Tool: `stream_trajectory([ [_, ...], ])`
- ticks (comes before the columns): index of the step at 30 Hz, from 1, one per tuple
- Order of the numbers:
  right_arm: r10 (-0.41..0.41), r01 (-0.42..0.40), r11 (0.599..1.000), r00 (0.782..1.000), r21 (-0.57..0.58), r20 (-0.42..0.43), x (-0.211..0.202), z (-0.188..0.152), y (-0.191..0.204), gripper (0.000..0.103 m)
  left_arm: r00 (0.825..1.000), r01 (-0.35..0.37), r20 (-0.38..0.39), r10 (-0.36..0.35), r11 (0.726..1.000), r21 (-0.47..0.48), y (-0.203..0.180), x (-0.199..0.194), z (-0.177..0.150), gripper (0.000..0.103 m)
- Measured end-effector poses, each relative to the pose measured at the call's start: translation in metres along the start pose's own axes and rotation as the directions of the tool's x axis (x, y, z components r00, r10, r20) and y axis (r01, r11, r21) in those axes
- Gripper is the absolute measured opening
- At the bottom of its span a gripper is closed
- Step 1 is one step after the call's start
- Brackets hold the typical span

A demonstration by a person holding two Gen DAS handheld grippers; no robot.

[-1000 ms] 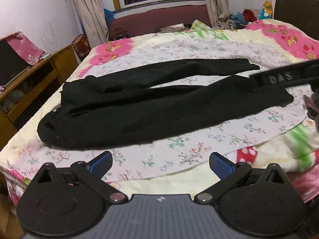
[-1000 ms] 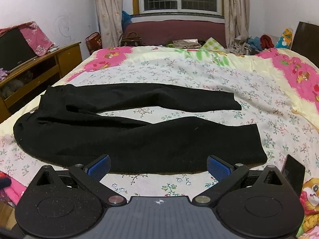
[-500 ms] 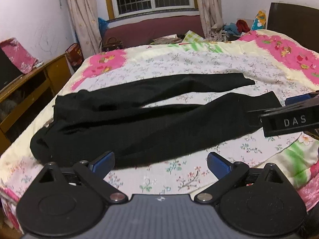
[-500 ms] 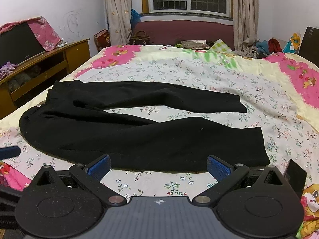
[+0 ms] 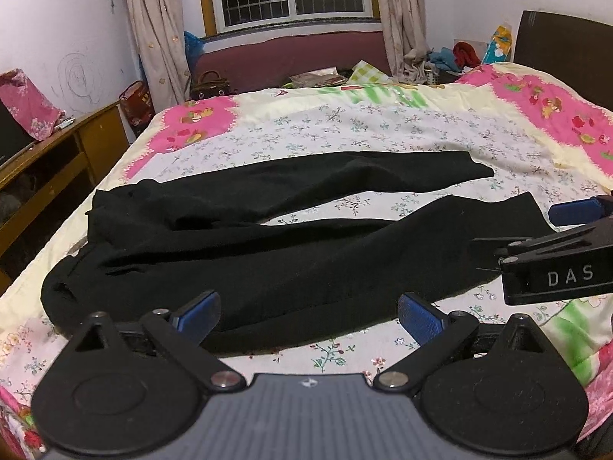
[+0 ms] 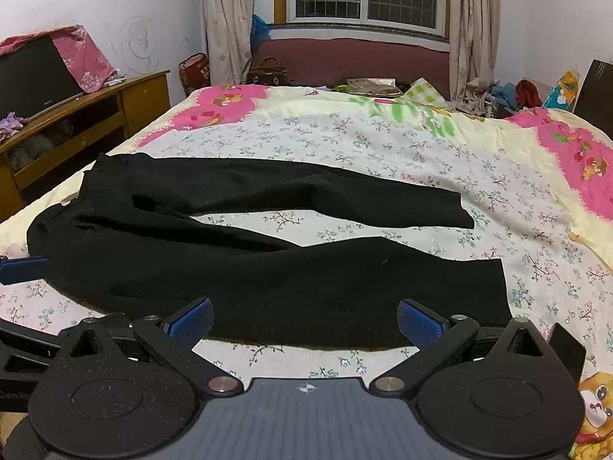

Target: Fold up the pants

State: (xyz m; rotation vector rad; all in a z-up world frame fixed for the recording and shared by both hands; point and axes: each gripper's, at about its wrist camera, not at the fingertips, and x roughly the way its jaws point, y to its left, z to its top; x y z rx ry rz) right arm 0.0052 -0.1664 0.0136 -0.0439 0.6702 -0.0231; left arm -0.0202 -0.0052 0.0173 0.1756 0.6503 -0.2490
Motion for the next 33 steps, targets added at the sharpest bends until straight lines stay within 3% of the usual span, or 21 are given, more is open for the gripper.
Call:
stream_trajectory([
  [33, 0.001, -0.001, 1.000, 1.000, -0.001, -0.002, 0.0015, -0.0006, -0.0001, 0.092, 1.000, -0.019, -0.010, 0.019, 1.000, -0.021, 0.0052, 0.0058, 0.0012, 0.103],
])
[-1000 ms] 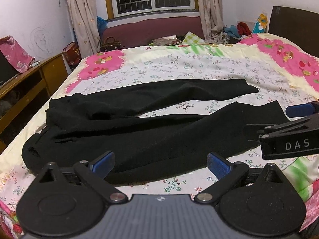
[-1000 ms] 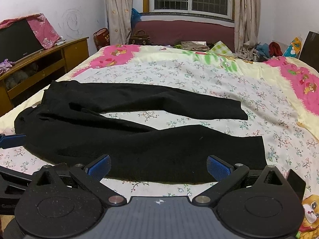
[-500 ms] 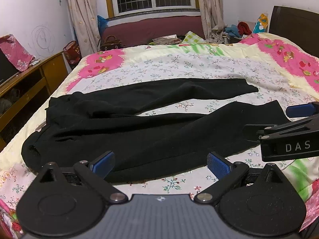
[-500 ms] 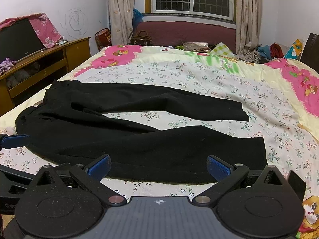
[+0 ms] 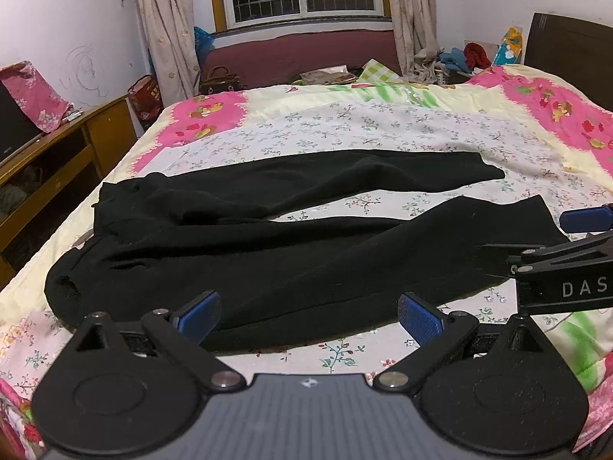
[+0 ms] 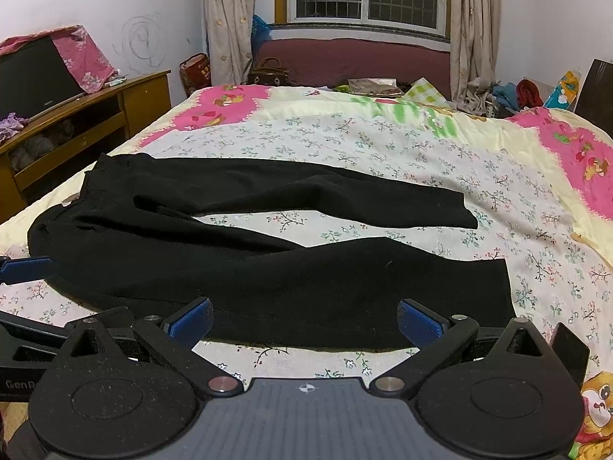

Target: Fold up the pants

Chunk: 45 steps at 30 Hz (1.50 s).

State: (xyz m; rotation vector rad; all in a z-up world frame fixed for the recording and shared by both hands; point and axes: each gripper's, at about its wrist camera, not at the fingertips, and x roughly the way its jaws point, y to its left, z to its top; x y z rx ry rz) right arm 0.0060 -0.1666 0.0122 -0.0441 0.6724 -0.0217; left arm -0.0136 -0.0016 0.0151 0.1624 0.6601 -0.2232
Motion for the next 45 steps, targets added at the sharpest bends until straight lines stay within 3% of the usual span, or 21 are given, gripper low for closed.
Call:
stream_trajectory([
  [32, 0.000, -0.001, 1.000, 1.000, -0.029, -0.031, 0.014, 0.003, 0.006, 0.092, 1.000, -0.006, -0.011, 0.006, 1.000, -0.021, 0.013, 0.013, 0.006, 0.103],
  [38, 0.008, -0.011, 0.999, 0.999, -0.054, -0.050, 0.030, 0.011, 0.007, 0.092, 1.000, 0.009, -0.020, -0.009, 1.000, 0.008, 0.015, 0.032, 0.014, 0.103],
  [45, 0.062, -0.071, 0.990, 0.995, -0.121, -0.077, 0.074, 0.043, 0.002, 0.092, 1.000, 0.029, -0.007, -0.029, 0.996, 0.083, 0.020, 0.075, 0.042, 0.103],
])
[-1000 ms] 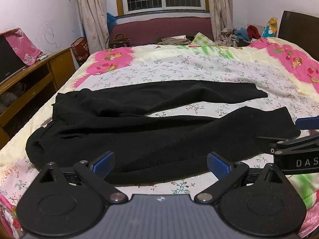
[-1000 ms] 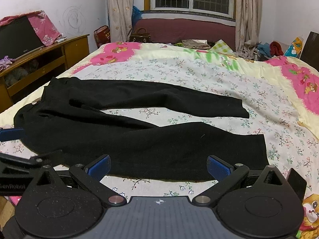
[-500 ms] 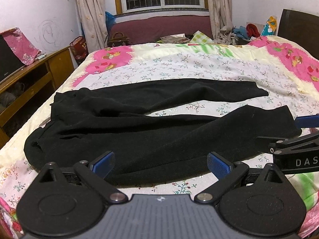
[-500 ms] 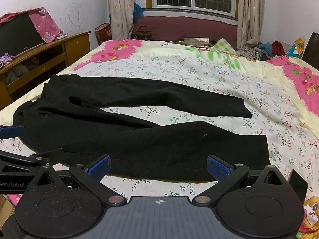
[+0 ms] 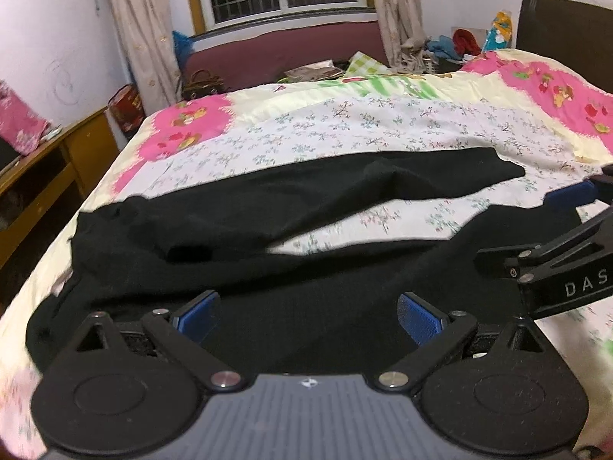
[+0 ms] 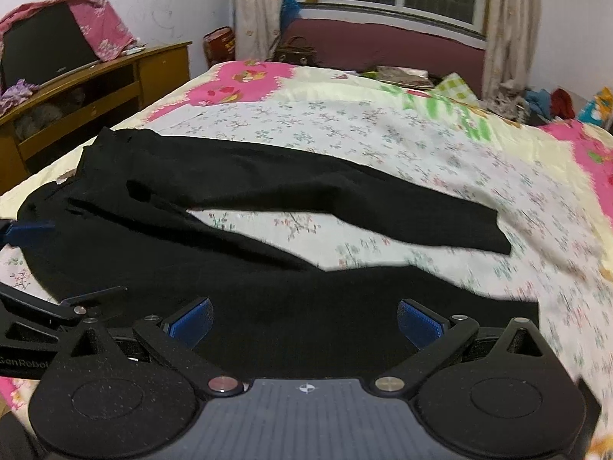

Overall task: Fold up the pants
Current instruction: 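Lower both grippers onto the trouser waistband and close them on it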

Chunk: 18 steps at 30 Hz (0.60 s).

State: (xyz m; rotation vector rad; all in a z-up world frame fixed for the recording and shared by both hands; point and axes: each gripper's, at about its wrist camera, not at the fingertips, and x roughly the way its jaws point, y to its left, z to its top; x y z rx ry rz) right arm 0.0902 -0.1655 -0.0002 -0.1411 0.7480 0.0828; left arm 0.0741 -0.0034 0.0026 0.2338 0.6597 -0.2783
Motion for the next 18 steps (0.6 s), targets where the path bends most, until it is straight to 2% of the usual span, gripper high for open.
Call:
stream_trajectory([
  [4, 0.040, -0.041, 0.998, 0.999, -0.044, -0.017, 0.031, 0.022, -0.016, 0.091, 1.000, 0.020, -0.004, -0.020, 0.999, 0.035, 0.009, 0.036, 0.019, 0.103],
  [12, 0.063, -0.075, 0.983, 0.995, -0.166, -0.075, 0.104, 0.078, -0.051, 0.082, 0.996, 0.091, 0.003, -0.092, 0.989, 0.114, 0.019, 0.111, 0.075, 0.103],
  [18, 0.064, -0.095, 0.949, 0.992, -0.300, -0.111, 0.164, 0.125, -0.069, 0.073, 0.998, 0.064, 0.005, -0.067, 0.977, 0.204, 0.037, 0.156, 0.108, 0.103],
])
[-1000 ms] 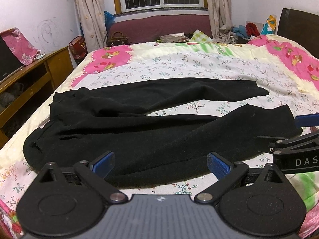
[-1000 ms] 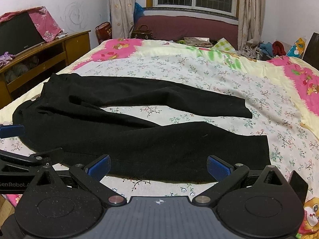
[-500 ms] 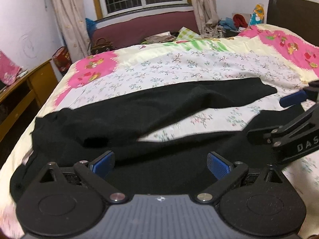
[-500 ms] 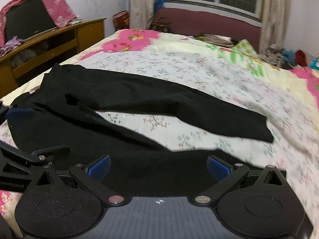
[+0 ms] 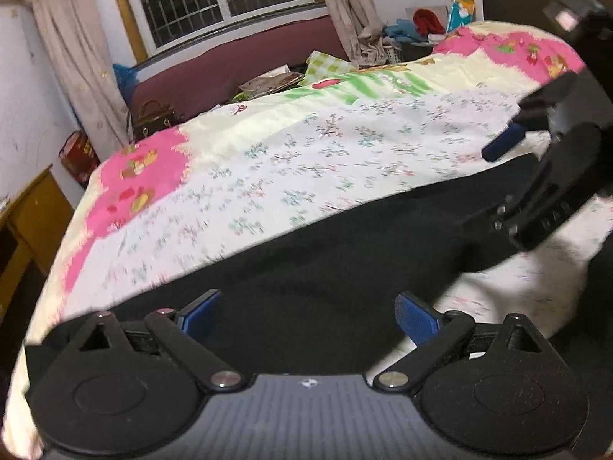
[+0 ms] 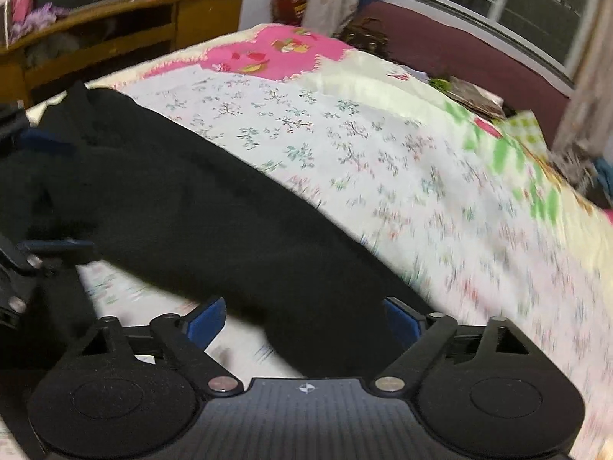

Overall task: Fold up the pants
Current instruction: 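Lower both grippers onto the trouser waistband and close them on it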

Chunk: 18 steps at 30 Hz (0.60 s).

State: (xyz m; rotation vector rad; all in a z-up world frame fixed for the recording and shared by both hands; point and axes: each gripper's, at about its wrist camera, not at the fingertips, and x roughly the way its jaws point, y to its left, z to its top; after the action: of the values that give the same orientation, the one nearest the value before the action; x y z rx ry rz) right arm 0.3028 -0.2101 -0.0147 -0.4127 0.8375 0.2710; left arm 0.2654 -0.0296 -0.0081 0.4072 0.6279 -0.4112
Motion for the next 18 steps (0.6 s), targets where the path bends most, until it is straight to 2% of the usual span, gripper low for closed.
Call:
stream_trajectory([
  [5, -0.003, 0.002, 1.000, 0.997, -0.020, -0.077, 0.042, 0.024, -0.033, 0.066, 1.000, 0.004, -0.026, -0.001, 0.995, 0.099, 0.040, 0.033, 0.014, 0.100],
  [7, 0.004, -0.006, 1.000, 0.994, -0.025, -0.112, 0.055, 0.031, -0.041, 0.067, 0.999, 0.011, -0.031, -0.007, 0.992, 0.127, 0.061, 0.044, 0.017, 0.100],
  [10, 0.036, -0.043, 0.998, 0.986, -0.039, -0.165, 0.073, 0.039, -0.048, 0.067, 0.999, 0.018, -0.049, -0.011, 0.989, 0.147, 0.098, 0.065, 0.021, 0.099],
  [12, 0.066, -0.078, 0.996, 0.976, -0.053, -0.208, 0.085, 0.043, -0.051, 0.067, 0.996, 0.057, -0.085, -0.042, 0.982, 0.178, 0.123, 0.084, 0.021, 0.099],
  [14, 0.096, -0.111, 0.993, 0.964, -0.048, -0.250, 0.098, 0.047, -0.056, 0.067, 0.986, 0.124, -0.135, -0.101, 0.975, 0.183, 0.144, 0.105, 0.020, 0.099],
  [18, 0.153, -0.170, 0.985, 0.937, -0.024, -0.315, 0.119, 0.053, -0.063, 0.067, 0.956, 0.205, -0.248, -0.159, 0.964, 0.170, 0.171, 0.144, 0.016, 0.095],
])
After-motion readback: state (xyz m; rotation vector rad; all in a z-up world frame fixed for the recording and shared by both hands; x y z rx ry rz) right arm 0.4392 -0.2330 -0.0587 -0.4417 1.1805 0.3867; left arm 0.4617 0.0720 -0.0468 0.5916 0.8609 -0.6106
